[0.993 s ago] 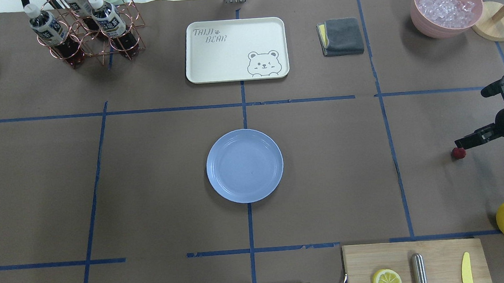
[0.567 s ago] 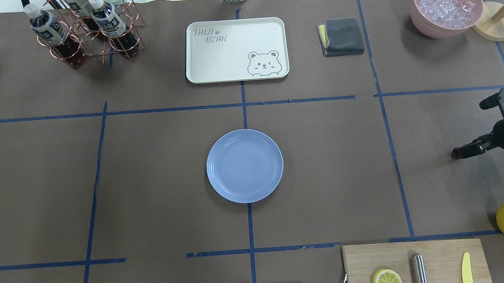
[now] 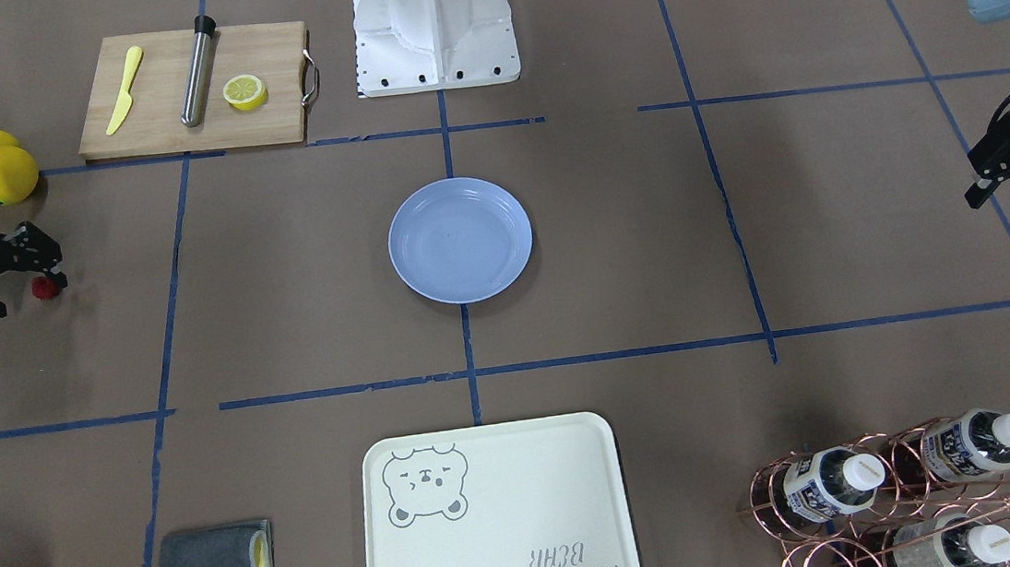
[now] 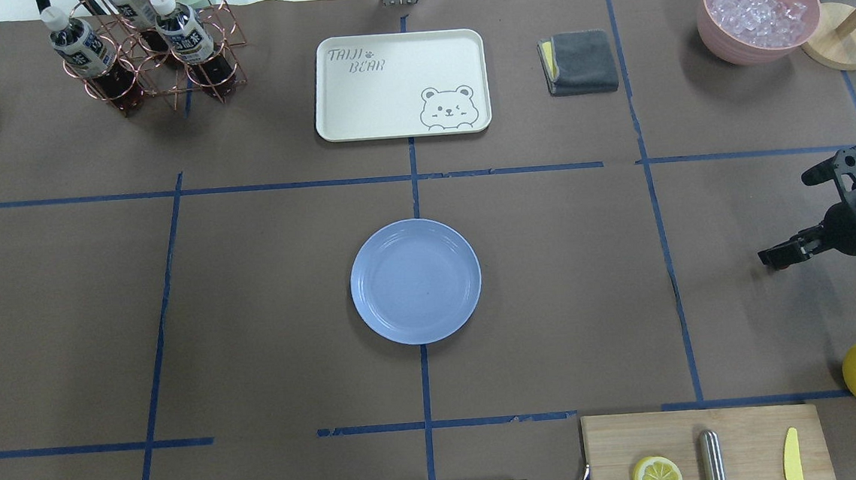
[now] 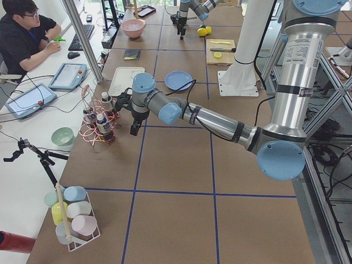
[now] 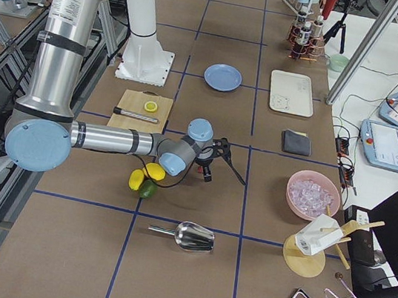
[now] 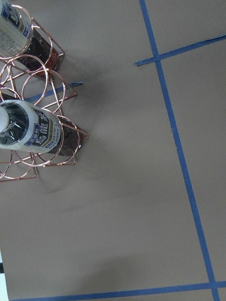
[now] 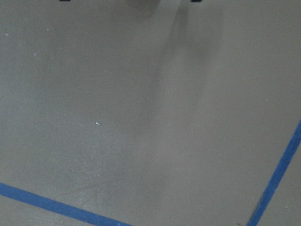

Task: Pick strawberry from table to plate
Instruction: 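Lower the right gripper onto the red strawberry and grasp it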

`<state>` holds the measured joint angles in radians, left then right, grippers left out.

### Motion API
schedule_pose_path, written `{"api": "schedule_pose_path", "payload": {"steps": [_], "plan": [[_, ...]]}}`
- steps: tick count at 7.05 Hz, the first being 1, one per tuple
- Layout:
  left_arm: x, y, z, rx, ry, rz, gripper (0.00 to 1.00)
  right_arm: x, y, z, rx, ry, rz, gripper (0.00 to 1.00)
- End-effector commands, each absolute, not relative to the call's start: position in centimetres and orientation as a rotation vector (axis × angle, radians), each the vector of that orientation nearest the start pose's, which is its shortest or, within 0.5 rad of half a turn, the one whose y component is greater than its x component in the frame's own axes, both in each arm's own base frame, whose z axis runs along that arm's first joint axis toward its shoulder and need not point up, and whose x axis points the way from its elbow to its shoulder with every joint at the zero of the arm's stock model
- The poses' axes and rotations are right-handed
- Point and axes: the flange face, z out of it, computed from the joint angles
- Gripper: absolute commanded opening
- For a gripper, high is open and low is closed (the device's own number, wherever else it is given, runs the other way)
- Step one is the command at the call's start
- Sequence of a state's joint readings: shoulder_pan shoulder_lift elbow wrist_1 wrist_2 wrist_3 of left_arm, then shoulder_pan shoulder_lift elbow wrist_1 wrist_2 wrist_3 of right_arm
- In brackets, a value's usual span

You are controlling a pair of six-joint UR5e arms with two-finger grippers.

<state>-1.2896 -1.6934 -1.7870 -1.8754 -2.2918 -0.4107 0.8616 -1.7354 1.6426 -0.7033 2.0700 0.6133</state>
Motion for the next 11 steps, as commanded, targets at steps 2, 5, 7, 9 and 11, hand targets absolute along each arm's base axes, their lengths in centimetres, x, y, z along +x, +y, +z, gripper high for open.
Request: {"api": "schedule_pose_path", "payload": {"steps": [2,5,7,9,11], "plan": [[8.86,-54.51,45.99,0.331,0.859,0.111,1.0,-24.22,-40.06,60.15,0.326,-0.84,-0.301,0.63],[9.07,-54.64,46.32,0.325,0.858,0.112,1.0,-24.06,-39.56,60.32,0.32,-0.837,-0.305,0.43],[9.16,-54.64,46.4,0.323,0.858,0.113,1.0,-23.94,-39.33,60.36,0.318,-0.836,-0.306,0.47],[9.16,-54.64,46.4,0.323,0.858,0.113,1.0,-23.99,-39.38,60.23,0.319,-0.837,-0.307,0.5],[9.16,-54.64,46.4,0.323,0.858,0.113,1.0,-23.87,-39.27,59.88,0.321,-0.837,-0.305,0.65]]}}
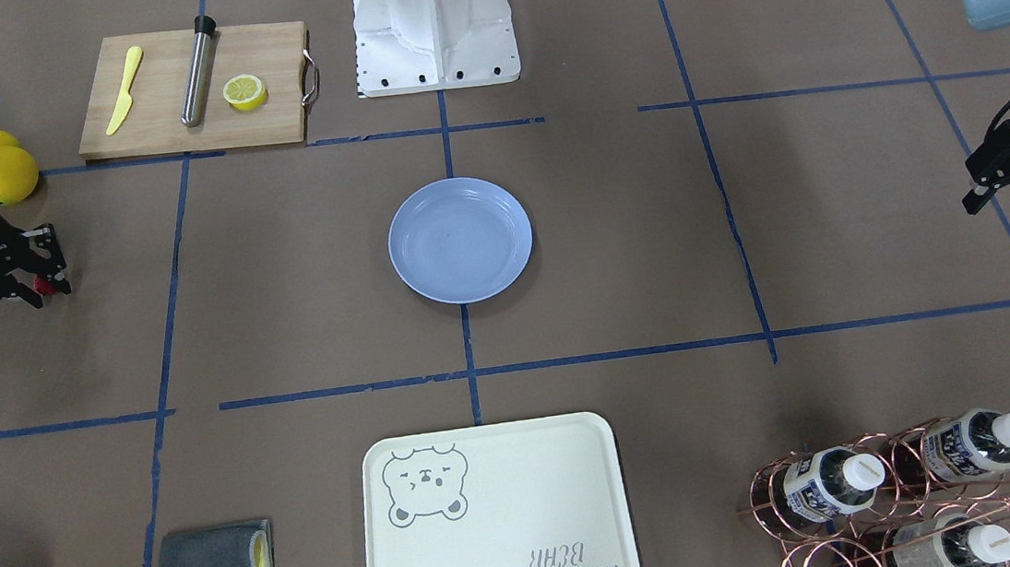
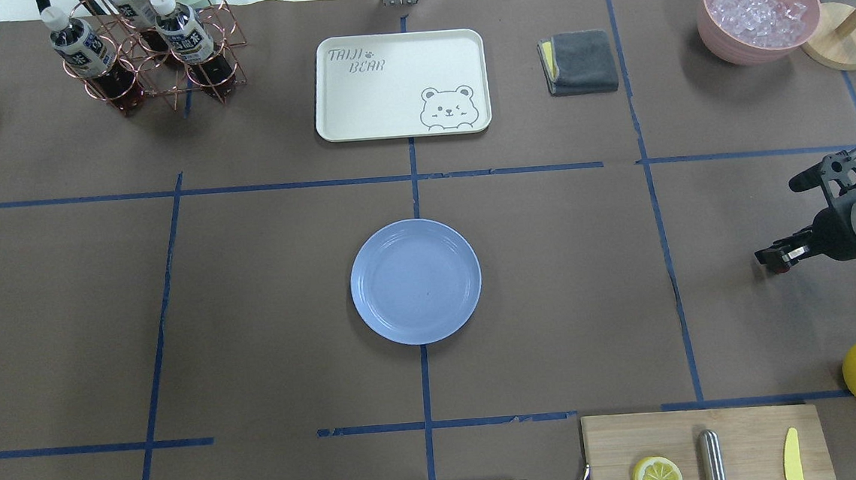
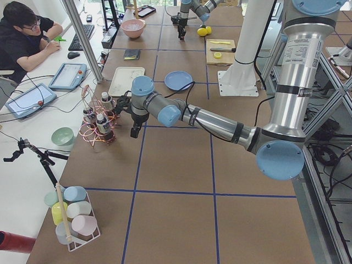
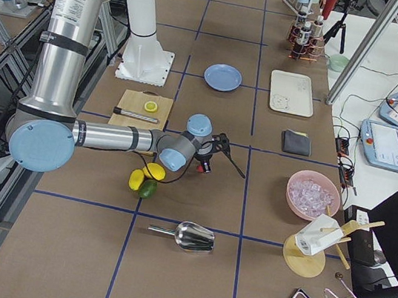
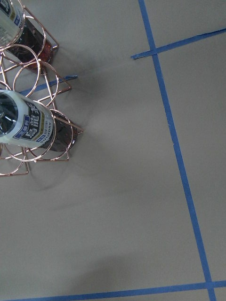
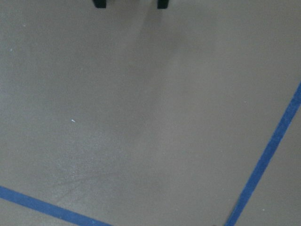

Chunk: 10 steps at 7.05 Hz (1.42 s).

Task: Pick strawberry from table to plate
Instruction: 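Lower the right gripper onto the red strawberry and grasp it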

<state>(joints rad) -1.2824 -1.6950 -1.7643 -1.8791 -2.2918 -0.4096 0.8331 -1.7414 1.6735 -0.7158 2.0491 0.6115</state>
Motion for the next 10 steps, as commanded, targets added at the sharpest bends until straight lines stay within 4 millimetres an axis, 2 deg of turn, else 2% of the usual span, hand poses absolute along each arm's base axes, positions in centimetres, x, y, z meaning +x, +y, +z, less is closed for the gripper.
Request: {"api": "schedule_pose_path", "payload": {"steps": [1,5,6,7,9,10], "plan": [[9.2,-54.6,46.4,0.325,0.858,0.113,1.0,-23.5,-38.9,60.2,0.315,-0.833,-0.303,0.68],[9.3,-54.7,46.3,0.325,0.859,0.115,1.0,-23.7,-37.8,61.1,0.308,-0.804,-0.313,0.67],[9.2,-54.6,46.4,0.324,0.859,0.115,1.0,-23.7,-37.7,61.1,0.307,-0.805,-0.313,0.34],[9.2,-54.7,46.5,0.323,0.858,0.113,1.0,-23.8,-37.8,60.2,0.319,-0.817,-0.318,0.0],[9.3,-54.8,46.7,0.318,0.857,0.113,1.0,-24.0,-38.0,57.2,0.328,-0.826,-0.32,0.0],[9.3,-54.7,46.6,0.321,0.858,0.114,1.0,-24.1,-38.1,53.7,0.322,-0.834,-0.299,0.0]]}}
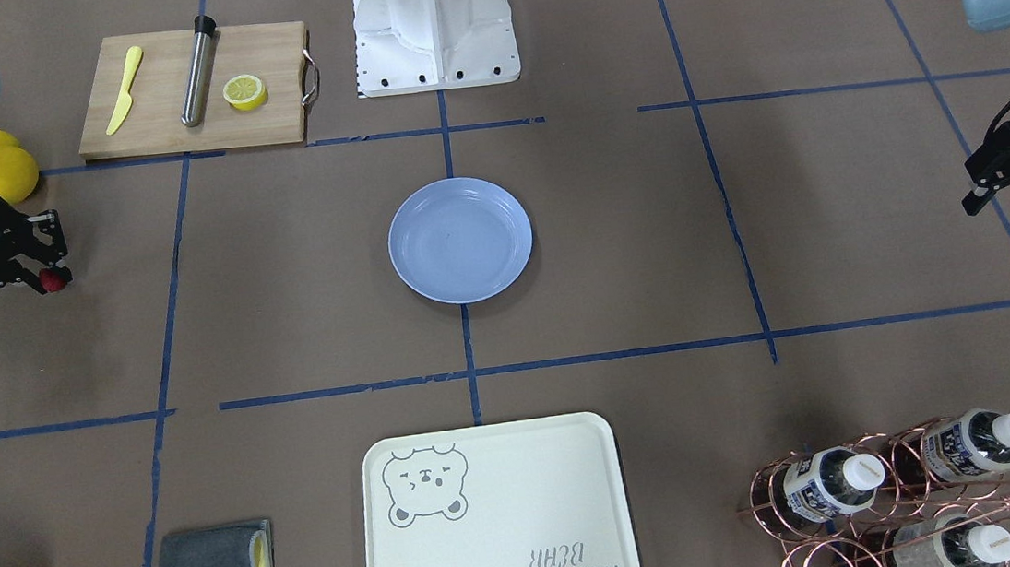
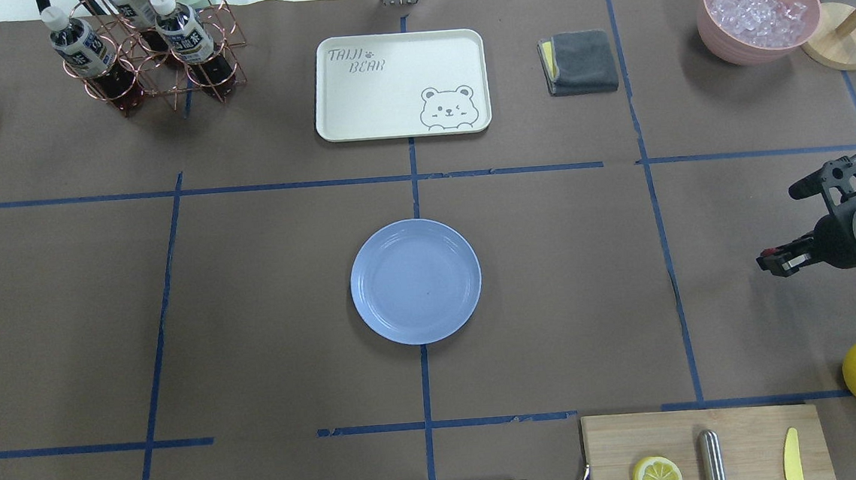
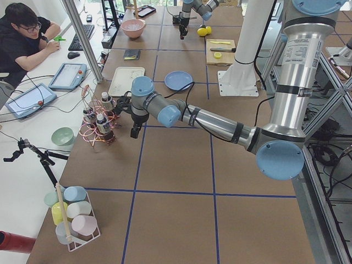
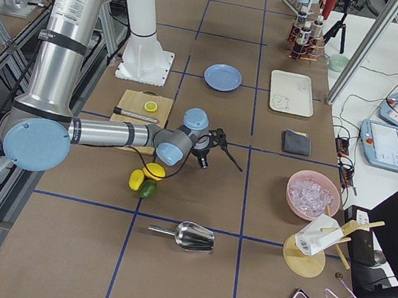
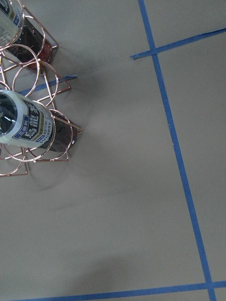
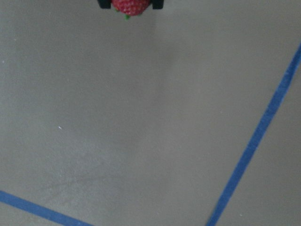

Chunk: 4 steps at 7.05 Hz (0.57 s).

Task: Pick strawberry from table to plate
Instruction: 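Lower the right gripper onto the red strawberry and grasp it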

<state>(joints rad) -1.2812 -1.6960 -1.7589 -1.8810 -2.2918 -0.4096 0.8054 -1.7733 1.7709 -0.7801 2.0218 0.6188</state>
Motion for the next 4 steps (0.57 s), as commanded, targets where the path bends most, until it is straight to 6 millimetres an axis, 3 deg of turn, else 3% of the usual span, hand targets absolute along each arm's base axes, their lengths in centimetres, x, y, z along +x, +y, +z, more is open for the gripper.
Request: {"api": "schedule_pose_path", "payload": {"steps": [1,2,3,4], "plan": [[9.3,-54.7,46.7,0.32,0.856,0.113,1.0,-25.5,-38.9,48.5,0.267,-0.841,-0.2,0.0],[9.2,-54.7,47.0,0.31,0.855,0.106,1.0,-29.5,-42.2,42.0,0.25,-0.843,-0.144,0.0],[9.1,-54.5,48.2,0.283,0.848,0.098,1.0,-35.0,-43.5,35.4,0.222,-0.836,-0.085,0.0],[8.7,-53.7,49.7,0.248,0.836,0.085,1.0,-40.8,-43.8,27.3,0.172,-0.814,-0.044,0.0]]}}
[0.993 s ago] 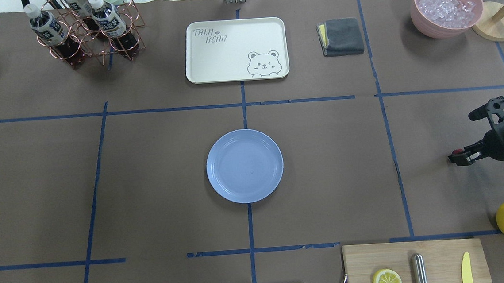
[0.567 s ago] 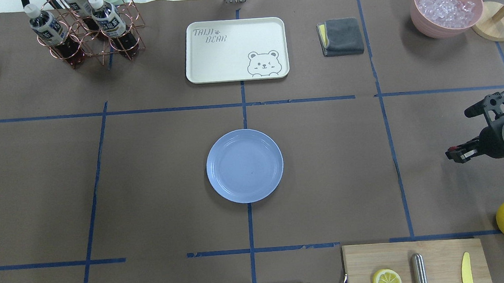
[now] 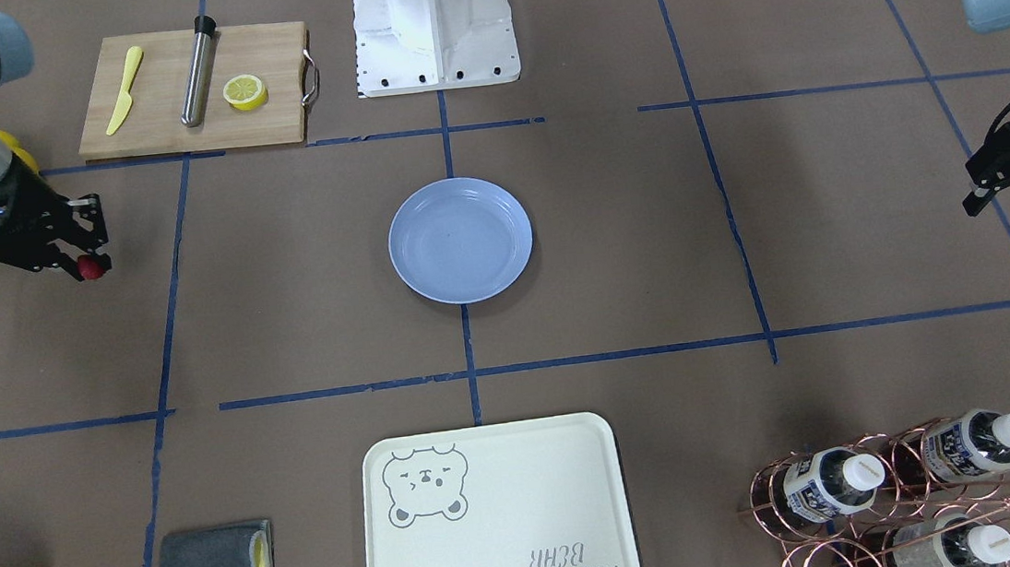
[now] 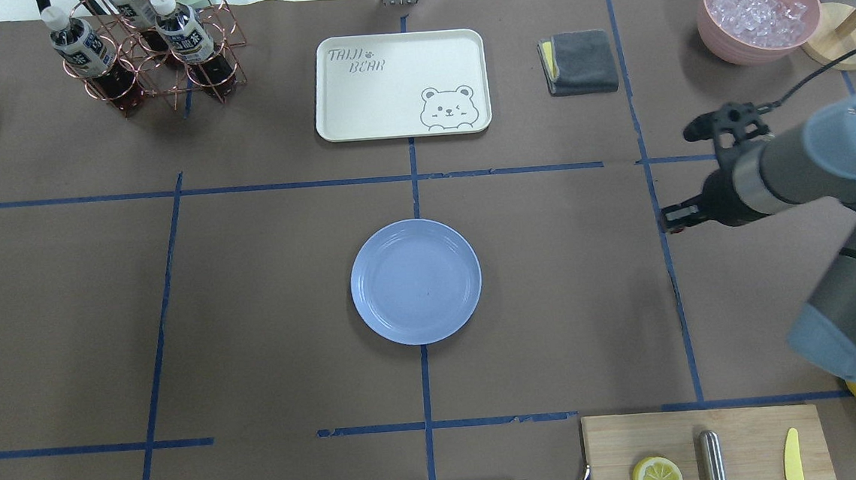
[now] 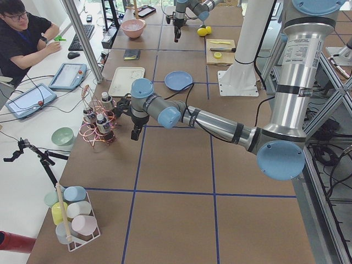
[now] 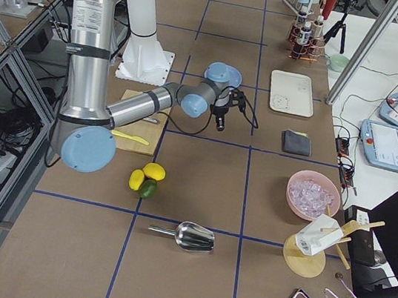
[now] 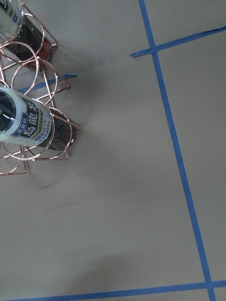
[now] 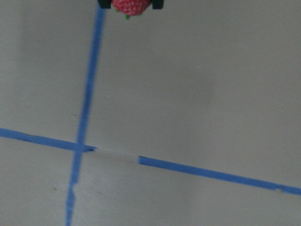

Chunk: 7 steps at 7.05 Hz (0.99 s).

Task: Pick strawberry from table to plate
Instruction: 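Carry the strawberry with the right gripper over the light blue plate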

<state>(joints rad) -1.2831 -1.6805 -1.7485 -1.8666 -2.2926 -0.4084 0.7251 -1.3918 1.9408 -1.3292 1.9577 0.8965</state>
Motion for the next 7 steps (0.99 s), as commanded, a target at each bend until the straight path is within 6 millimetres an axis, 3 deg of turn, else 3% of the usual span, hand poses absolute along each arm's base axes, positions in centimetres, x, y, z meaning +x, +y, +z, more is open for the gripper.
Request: {"api": "schedule_pose_path", "payload": {"steps": [1,2,3,4,5,6,7], "plan": [[8.1,-53.4,50.6,0.168,0.808,0.046,1.0,-43.6,-44.4,21.4,0.154,-0.812,-0.024,0.0],[4.5,-53.5,52.1,0.093,0.758,-0.041,1.0,-47.1,-44.1,17.8,0.113,-0.843,0.041,0.0],[-0.7,-53.8,53.3,0.163,0.689,-0.002,1.0,-50.5,-44.2,15.1,0.125,-0.839,0.053,0.0],[-5.4,-53.6,55.7,0.175,0.66,0.021,1.0,-54.0,-44.1,13.7,0.118,-0.82,0.074,0.0],[-7.4,-53.3,56.3,0.191,0.651,0.036,1.0,-57.1,-43.3,13.3,0.092,-0.803,0.078,0.0],[-7.5,-53.3,56.5,0.186,0.65,0.036,1.0,-59.7,-41.2,13.6,0.126,-0.773,0.08,0.0],[-7.5,-53.2,56.5,0.181,0.65,0.034,1.0,-61.8,-40.4,14.7,0.147,-0.768,0.087,0.0]]}}
